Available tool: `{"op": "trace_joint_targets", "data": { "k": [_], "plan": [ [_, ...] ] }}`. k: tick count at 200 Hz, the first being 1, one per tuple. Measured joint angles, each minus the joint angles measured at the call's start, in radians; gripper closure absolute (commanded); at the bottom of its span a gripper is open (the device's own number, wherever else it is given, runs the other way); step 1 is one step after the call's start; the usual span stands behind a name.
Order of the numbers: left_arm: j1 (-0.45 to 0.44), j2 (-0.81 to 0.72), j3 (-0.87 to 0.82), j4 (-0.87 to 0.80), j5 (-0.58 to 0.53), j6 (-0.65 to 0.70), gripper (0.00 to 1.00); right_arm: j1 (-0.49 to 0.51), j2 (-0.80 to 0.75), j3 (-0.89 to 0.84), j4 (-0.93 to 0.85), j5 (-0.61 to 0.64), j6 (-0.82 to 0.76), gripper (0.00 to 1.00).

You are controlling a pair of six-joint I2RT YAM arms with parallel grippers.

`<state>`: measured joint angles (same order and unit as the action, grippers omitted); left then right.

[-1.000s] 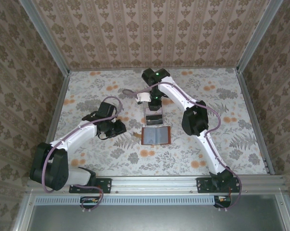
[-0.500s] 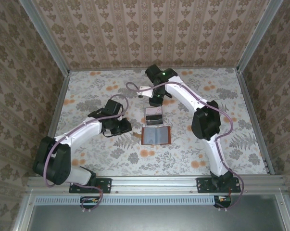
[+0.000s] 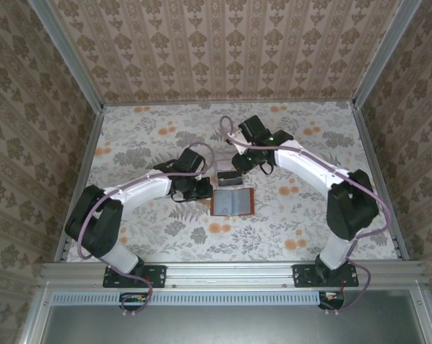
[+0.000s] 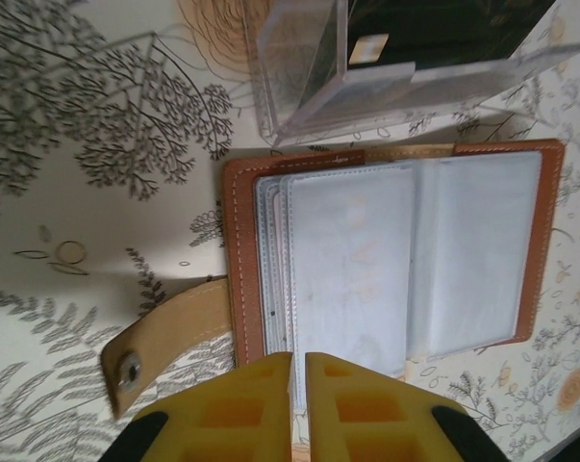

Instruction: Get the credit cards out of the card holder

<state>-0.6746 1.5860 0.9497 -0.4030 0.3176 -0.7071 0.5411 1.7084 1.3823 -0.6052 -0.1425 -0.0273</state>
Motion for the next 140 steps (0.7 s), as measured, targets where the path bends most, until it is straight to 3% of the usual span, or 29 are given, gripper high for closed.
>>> {"op": "trace_joint_targets", "data": {
  "k": [57, 95, 140],
  "plan": [
    [-0.012, 0.133, 0.039, 0.002, -0.039, 0.018, 0.9, 0.003, -0.066, -0.157, 0.079, -0.069, 0.24, 0.84],
    [-0.017, 0.185, 0.068, 0.008, -0.065, 0.02, 0.91, 0.003, -0.066, -0.18, 0.072, -0.08, 0.292, 0.86],
    [-0.084, 0.196, 0.077, 0.034, -0.087, 0.006, 0.91, 0.005, 0.015, -0.179, 0.102, -0.191, 0.312, 0.88]
  ]
}}
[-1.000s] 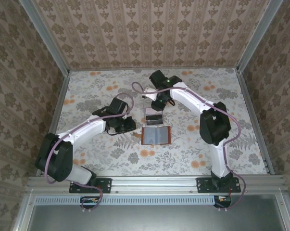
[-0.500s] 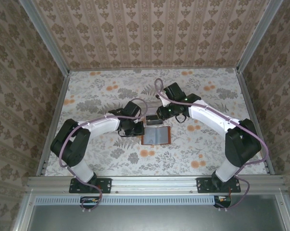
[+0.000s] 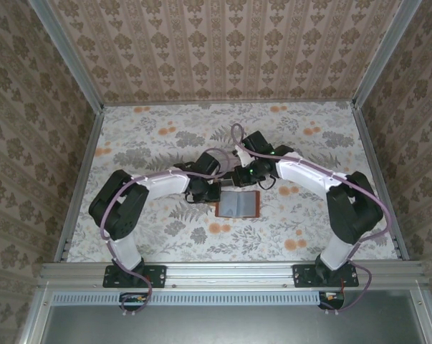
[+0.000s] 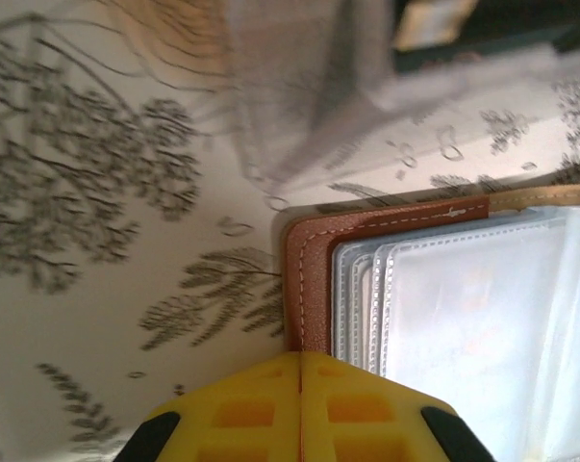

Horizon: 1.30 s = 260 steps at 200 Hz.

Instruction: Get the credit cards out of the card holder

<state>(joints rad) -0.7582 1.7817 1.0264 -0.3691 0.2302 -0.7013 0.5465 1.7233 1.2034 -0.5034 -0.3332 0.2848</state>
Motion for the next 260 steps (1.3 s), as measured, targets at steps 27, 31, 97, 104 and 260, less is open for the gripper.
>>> {"op": "trace_joint_targets", "data": {
  "k": [27, 31, 97, 104, 260],
  "plan": [
    [-0.026, 0.0, 0.0, 0.003, -0.016, -0.021, 0.92, 0.002, 0.081, 0.002, 0.017, -0.037, 0.008, 0.89],
    [-0.027, 0.0, 0.0, 0.003, -0.019, -0.024, 0.92, 0.002, 0.09, 0.004, 0.02, -0.04, 0.008, 0.89],
    [-0.034, -0.017, -0.016, 0.0, -0.041, -0.063, 0.93, 0.0, 0.18, 0.066, 0.058, -0.044, 0.008, 0.93],
    [-0.034, -0.021, -0.019, -0.005, -0.043, -0.065, 0.93, 0.0, 0.181, 0.071, 0.058, -0.043, 0.007, 0.93],
    [-0.041, -0.095, -0.1, -0.007, -0.05, -0.114, 0.96, 0.076, -0.1, -0.19, 0.055, -0.098, 0.187, 0.75]
  ]
}}
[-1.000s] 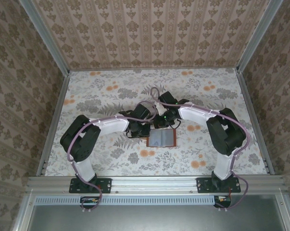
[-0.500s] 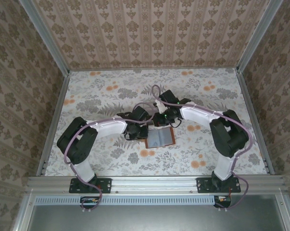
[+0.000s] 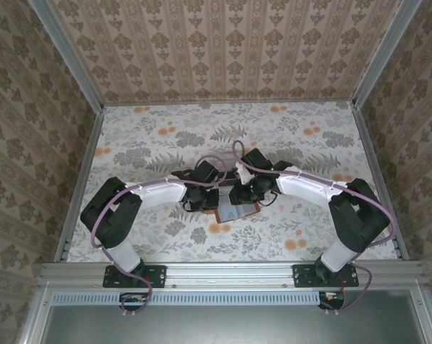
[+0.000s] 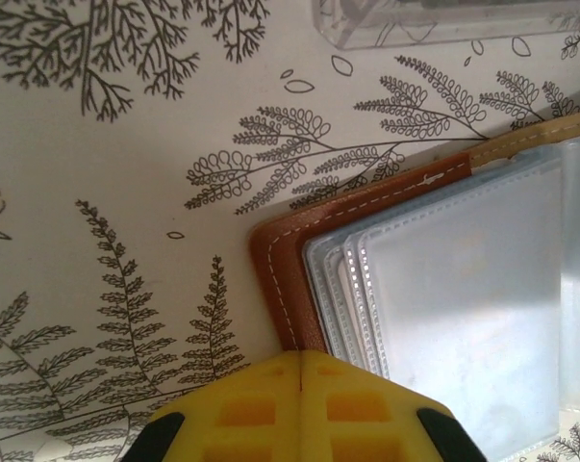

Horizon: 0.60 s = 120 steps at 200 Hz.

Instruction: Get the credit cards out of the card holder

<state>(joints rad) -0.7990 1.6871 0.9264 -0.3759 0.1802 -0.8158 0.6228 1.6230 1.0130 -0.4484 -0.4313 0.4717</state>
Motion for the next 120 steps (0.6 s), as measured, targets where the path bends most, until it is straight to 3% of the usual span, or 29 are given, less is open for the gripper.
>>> {"op": "trace_joint_targets", "data": {
  "k": [120],
  "plan": [
    [0.002, -0.086, -0.133, 0.114, 0.024, 0.026, 0.99, 0.069, 0.156, 0.061, 0.056, -0.055, 0.142, 0.87]
  ]
}}
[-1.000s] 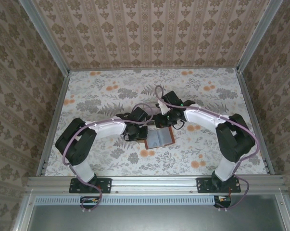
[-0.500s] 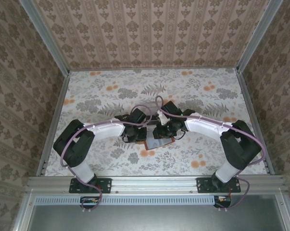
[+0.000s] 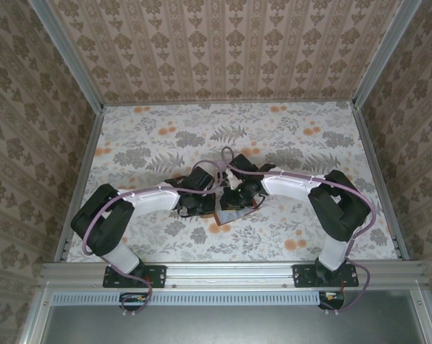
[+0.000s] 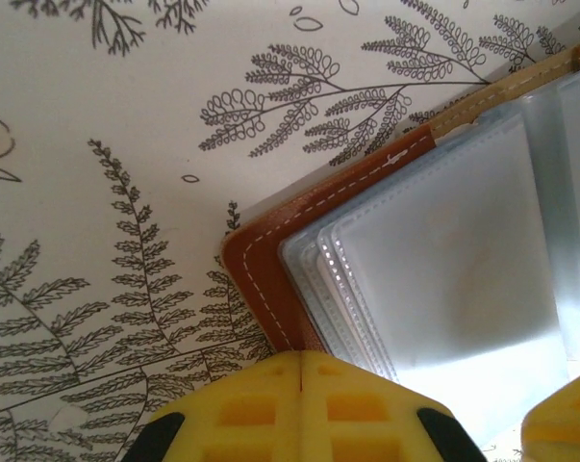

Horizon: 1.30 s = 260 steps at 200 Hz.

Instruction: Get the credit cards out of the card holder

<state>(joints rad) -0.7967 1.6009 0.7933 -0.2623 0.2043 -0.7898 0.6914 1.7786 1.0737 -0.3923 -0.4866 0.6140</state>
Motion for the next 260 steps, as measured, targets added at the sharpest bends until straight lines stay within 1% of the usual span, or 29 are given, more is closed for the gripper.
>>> {"op": "trace_joint_targets", "data": {
  "k": [27, 49, 66, 78, 106, 133, 145, 159, 227, 260],
  "plan": [
    [0.002, -0.004, -0.013, 0.021, 0.001, 0.0, 0.99, 0.001, 0.043, 0.012, 0.016, -0.039, 0.0, 0.86],
    [0.002, -0.004, -0.013, 0.022, 0.002, 0.0, 0.99, 0.001, 0.074, 0.013, 0.014, -0.045, -0.006, 0.84],
    [0.006, -0.003, -0.013, 0.022, 0.008, 0.0, 0.99, 0.001, 0.085, 0.014, -0.002, -0.038, -0.012, 0.74],
    [0.006, -0.003, -0.013, 0.021, 0.009, 0.0, 0.99, 0.001, 0.084, 0.024, -0.015, -0.027, -0.026, 0.71],
    [0.007, 0.002, -0.006, 0.014, 0.011, 0.001, 0.99, 0.004, 0.071, 0.044, -0.058, 0.039, -0.061, 0.65],
    [0.007, 0.002, -0.006, 0.013, 0.012, 0.008, 0.99, 0.004, 0.066, 0.077, -0.127, 0.113, -0.1, 0.62],
    [0.007, 0.002, -0.006, 0.013, 0.012, 0.01, 0.99, 0.006, 0.066, 0.091, -0.158, 0.15, -0.117, 0.57],
    [0.009, 0.003, -0.005, 0.012, 0.014, 0.015, 0.99, 0.012, 0.066, 0.106, -0.192, 0.2, -0.135, 0.53],
    [0.013, 0.003, -0.005, 0.01, 0.023, 0.027, 0.99, 0.04, 0.032, 0.137, -0.314, 0.425, -0.174, 0.48],
    [0.014, 0.003, -0.005, 0.01, 0.024, 0.032, 0.99, 0.033, 0.005, 0.138, -0.35, 0.496, -0.18, 0.47]
  ]
}}
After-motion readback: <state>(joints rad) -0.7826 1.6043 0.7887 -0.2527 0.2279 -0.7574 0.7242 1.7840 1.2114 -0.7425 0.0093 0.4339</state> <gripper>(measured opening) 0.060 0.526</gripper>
